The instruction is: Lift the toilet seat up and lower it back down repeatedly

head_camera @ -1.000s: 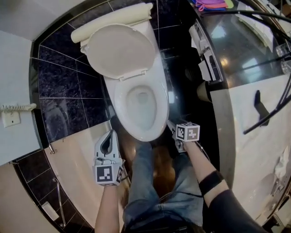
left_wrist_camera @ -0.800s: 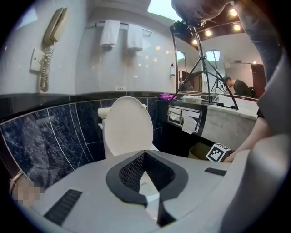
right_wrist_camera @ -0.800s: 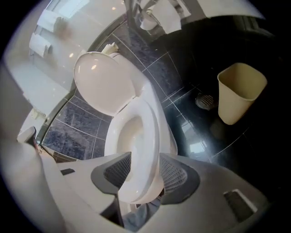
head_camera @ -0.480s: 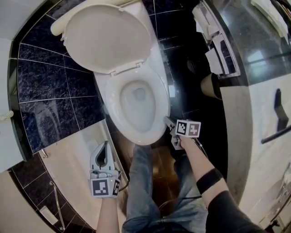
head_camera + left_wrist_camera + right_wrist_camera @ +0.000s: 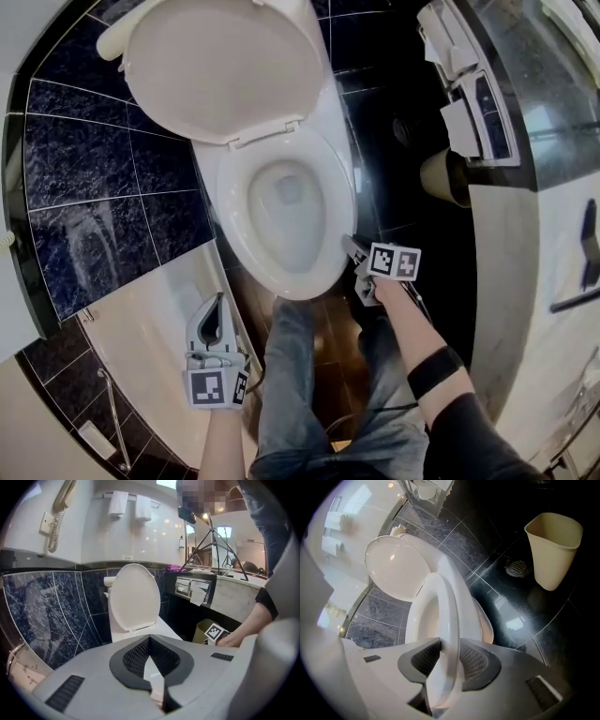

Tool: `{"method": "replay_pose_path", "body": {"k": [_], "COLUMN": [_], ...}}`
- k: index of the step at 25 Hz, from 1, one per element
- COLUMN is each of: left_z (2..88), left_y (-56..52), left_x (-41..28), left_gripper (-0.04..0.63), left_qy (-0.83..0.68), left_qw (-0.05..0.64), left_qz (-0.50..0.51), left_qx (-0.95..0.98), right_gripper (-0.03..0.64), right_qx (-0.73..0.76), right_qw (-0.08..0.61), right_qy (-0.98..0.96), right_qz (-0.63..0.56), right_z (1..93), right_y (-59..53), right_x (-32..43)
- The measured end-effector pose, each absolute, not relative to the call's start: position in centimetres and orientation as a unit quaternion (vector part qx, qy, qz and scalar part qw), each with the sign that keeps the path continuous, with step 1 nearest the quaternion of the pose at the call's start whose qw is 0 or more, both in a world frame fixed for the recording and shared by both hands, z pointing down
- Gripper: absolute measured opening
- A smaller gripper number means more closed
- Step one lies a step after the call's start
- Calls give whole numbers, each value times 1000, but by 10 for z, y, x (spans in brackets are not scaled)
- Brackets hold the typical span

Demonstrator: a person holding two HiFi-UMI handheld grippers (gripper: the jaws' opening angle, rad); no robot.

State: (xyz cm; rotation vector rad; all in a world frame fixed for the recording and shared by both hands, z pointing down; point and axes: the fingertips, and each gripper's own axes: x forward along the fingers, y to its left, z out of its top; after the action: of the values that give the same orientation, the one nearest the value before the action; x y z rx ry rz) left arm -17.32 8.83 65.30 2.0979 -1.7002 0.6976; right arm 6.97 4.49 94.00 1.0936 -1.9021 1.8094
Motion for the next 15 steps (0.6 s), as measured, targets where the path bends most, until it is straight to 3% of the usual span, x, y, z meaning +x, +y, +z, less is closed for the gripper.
{"method": "replay_pose_path", "body": {"k": [15], "left_z": [663], "left_y": [87], "left_x": [-163], "left_gripper": [-3], "left_qy": [-597], "left_qw": [192], "left_qz": [240], "left_qx": [741], "right_gripper": [123], "right_qx": [378], "right_qw": [145], "right_qy": [-647], "right_qz": [647], "right_z": [932], "right_y": [44], "right_x": [71]}}
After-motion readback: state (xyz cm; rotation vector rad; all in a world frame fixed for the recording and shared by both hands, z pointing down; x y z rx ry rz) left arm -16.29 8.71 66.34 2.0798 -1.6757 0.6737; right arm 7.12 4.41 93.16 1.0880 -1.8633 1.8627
